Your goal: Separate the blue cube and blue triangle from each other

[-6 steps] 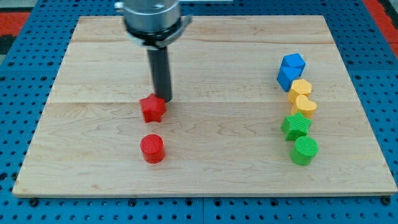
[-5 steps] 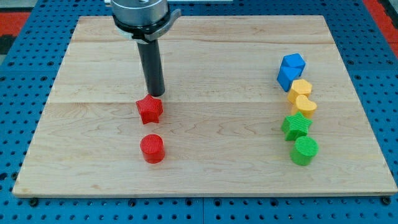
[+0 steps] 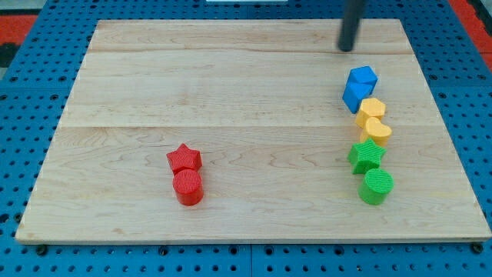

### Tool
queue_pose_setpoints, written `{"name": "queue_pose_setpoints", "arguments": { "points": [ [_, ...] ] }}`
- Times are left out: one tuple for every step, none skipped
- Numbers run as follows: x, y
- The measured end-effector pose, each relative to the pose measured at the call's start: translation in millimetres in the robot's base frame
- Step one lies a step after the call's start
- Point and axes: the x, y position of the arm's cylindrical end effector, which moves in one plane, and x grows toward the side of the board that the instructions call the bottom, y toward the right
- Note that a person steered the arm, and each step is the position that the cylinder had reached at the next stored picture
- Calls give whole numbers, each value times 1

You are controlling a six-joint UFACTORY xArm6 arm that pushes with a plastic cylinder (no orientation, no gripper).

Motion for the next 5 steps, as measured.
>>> {"name": "queue_pose_setpoints", "arguments": {
  "points": [
    [55, 13],
    [99, -37],
    [102, -100],
    [104, -163],
    [104, -186]
  ]
}}
